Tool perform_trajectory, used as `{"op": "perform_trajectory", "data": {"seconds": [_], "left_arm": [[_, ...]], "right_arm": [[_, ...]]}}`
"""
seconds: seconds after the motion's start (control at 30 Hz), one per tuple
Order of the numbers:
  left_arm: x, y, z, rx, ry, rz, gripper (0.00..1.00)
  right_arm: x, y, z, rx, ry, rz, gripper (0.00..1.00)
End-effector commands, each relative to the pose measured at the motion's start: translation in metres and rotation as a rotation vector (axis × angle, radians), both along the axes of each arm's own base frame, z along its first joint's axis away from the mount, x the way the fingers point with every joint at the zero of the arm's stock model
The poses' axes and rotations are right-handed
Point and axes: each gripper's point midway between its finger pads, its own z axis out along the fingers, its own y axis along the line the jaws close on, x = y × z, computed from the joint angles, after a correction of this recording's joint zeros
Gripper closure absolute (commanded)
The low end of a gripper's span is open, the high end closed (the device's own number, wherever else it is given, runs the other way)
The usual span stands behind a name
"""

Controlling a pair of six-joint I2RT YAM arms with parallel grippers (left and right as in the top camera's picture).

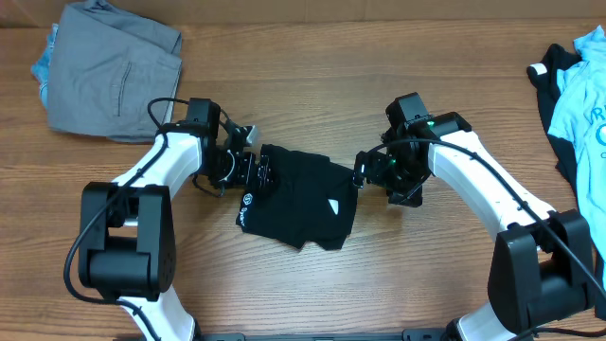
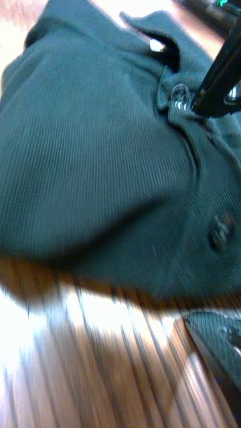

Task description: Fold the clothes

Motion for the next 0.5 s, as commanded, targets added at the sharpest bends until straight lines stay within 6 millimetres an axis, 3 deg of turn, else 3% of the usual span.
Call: {"op": "perform_trajectory", "data": {"seconds": [0.0, 0.1, 0.23, 0.33, 0.4, 0.43, 0.47], "left_arm": [[-0.013, -0.017, -0.013, -0.085, 0.047, -0.08, 0.13], [-0.021, -0.025, -0.024, -0.111, 0.086, -0.103, 0.21], [-0.025, -0.028, -0.039, -0.122, 0.121, -0.105, 0.48], [-0.023, -0.028, -0.043, -0.122, 0.123, -0.1, 0.52], [-0.019, -0.026, -0.044, -0.108, 0.105, -0.098, 0.85], [-0.015, -0.025, -0.045, -0.099, 0.088, -0.096, 0.96], [-0.01, -0.025, -0.046, -0.095, 0.072, -0.086, 0.96]], "right_arm": [[0.009, 0.003, 0.015, 0.021, -0.057, 0.005, 0.03], [0.009, 0.003, 0.015, 0.022, -0.058, 0.005, 0.03], [0.009, 0.003, 0.015, 0.022, -0.058, 0.005, 0.03], [0.01, 0.003, 0.015, 0.021, -0.059, 0.005, 0.03], [0.009, 0.003, 0.015, 0.021, -0.059, 0.005, 0.03], [0.01, 0.003, 0.015, 0.021, -0.059, 0.005, 0.03], [0.01, 0.003, 0.015, 0.022, -0.059, 0.005, 0.03]]}}
